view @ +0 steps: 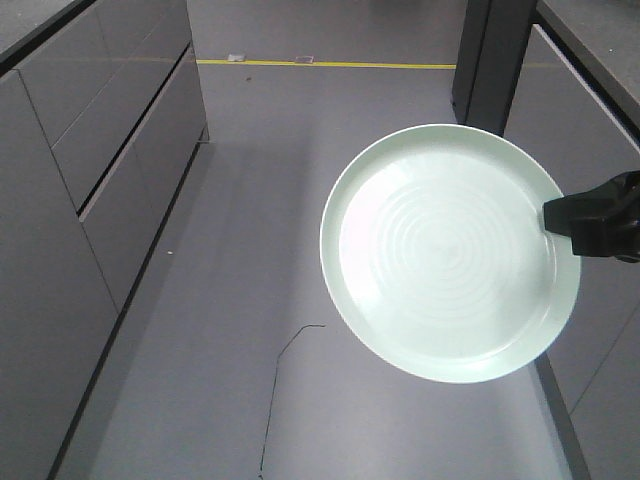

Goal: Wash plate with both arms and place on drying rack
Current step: 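Drive the base along the aisle carrying the plate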

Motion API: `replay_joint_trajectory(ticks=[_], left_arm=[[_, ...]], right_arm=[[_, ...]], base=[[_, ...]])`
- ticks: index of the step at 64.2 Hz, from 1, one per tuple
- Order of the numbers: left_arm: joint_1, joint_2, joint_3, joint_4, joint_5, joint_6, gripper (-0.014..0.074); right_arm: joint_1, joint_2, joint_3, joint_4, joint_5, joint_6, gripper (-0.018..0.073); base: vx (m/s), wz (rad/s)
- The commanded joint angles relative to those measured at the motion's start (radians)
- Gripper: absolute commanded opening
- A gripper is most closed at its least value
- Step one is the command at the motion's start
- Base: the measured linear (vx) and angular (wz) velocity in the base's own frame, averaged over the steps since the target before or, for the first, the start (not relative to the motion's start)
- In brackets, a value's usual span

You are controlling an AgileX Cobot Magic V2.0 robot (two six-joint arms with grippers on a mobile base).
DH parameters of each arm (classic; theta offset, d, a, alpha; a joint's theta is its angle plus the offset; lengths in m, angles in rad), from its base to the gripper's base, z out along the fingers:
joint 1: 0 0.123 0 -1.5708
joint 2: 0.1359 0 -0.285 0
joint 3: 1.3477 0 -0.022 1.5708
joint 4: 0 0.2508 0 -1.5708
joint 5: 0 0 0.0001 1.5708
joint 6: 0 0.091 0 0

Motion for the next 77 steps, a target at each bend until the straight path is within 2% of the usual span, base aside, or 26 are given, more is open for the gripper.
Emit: replay_joint_trajectory(ticks=[1,77], left_arm=[[0.001,-0.015,0.018,-0.009,-0.077,-0.004,-0.0006],[0.001,-0.015,0.018,-0.009,-0.077,-0.004,-0.0006]], right_arm=[[-0.008,-0.016,-0.028,0.041,-0.047,-0.007,-0.0007],[-0.008,-0.016,-0.028,0.041,-0.047,-0.007,-0.0007]], base=[[0.19,0.13],[0.20,0.07]])
